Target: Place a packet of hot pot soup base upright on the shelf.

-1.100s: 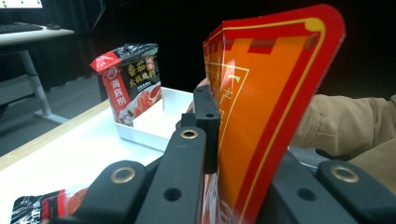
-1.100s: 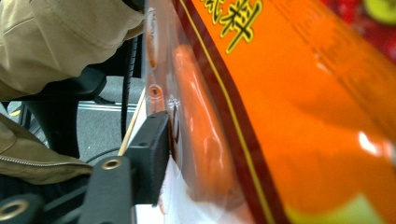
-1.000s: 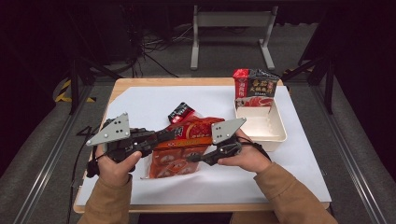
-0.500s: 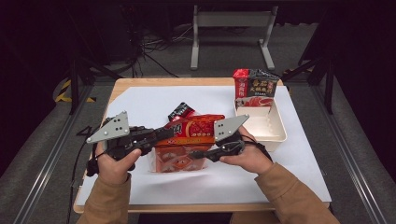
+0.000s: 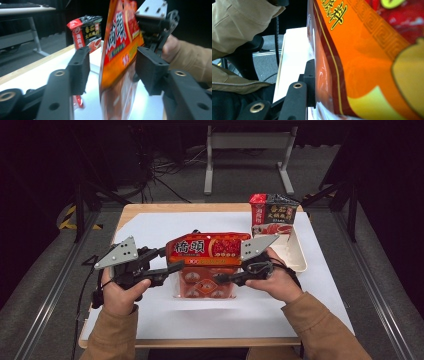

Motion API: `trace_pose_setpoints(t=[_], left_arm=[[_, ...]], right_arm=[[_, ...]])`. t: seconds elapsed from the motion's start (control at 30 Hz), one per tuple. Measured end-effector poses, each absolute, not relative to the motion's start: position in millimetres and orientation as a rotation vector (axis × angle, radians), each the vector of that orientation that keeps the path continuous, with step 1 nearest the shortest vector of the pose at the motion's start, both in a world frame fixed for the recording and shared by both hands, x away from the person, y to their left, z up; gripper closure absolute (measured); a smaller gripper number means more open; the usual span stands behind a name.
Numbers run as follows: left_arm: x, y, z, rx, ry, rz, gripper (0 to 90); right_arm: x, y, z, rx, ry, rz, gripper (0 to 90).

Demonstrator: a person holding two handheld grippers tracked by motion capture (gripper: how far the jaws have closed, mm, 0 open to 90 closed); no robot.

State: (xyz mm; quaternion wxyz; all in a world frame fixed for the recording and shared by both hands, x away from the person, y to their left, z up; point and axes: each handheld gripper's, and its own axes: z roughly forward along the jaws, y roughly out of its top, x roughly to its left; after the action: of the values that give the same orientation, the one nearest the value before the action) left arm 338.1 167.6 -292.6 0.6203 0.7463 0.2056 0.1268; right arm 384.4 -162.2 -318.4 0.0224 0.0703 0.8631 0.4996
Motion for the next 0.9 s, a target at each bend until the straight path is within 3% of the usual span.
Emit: trace_pose_setpoints(t=[0.47, 0.9], left_arm=[[351, 175, -304, 1.753, 0.570, 0.344, 26.2], [362, 182, -314, 1.789, 0.652, 0.371, 17.8]], right_arm=[[392, -197, -296, 0.386, 2.610, 1.520, 70.4], [401, -218, -279, 0.492, 2.557, 1.509, 70.4]])
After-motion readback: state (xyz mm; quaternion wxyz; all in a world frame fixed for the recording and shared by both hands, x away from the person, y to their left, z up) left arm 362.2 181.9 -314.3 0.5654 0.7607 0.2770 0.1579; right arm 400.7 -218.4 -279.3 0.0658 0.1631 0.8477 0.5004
